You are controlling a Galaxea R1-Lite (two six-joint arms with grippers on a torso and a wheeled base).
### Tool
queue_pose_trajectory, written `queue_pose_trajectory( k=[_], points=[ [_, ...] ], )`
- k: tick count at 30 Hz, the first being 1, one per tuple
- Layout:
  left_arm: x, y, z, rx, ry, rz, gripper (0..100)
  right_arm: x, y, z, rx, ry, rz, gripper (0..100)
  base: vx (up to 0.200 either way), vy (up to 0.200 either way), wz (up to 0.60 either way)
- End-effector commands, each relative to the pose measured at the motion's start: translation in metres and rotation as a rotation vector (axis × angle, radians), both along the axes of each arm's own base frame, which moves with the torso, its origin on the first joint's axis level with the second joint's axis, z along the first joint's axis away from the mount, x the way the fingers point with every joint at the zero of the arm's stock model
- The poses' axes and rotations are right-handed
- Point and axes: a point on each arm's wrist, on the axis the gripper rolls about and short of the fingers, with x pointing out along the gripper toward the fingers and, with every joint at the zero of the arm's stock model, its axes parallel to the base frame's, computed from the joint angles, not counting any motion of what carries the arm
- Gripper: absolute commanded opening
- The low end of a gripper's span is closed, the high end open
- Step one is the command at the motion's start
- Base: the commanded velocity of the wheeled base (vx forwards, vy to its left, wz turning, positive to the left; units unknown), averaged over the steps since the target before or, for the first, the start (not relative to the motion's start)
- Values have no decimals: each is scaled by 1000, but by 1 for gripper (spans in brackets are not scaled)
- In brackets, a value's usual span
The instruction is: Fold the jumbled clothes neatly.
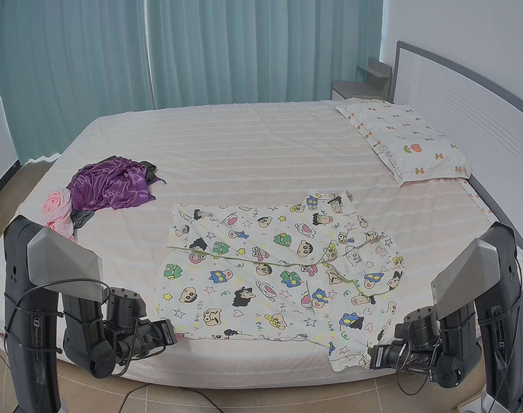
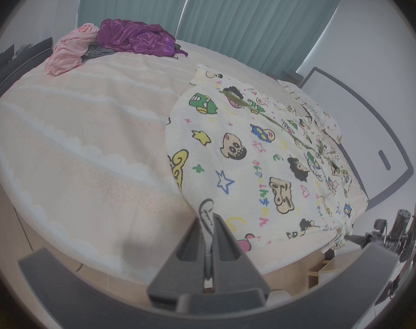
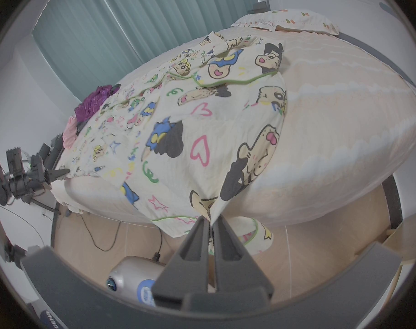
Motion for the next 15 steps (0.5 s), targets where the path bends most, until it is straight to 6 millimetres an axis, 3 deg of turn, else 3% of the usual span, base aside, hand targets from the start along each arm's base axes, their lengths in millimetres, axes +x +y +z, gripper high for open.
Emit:
queue_pose_trajectory(
  k=[1, 8, 15],
  points=[
    [-3, -1, 21, -27, -58, 8, 0, -1, -3, 31, 84, -80, 10, 0, 0, 0, 0],
    [-17, 3, 25, -28, -26, 14, 0, -17, -9, 39, 97, -36, 36, 0, 0, 0, 0],
    [-25, 5, 23, -18, 6, 11, 0, -21, -8, 45, 107, -39, 55, 0, 0, 0, 0]
  ],
)
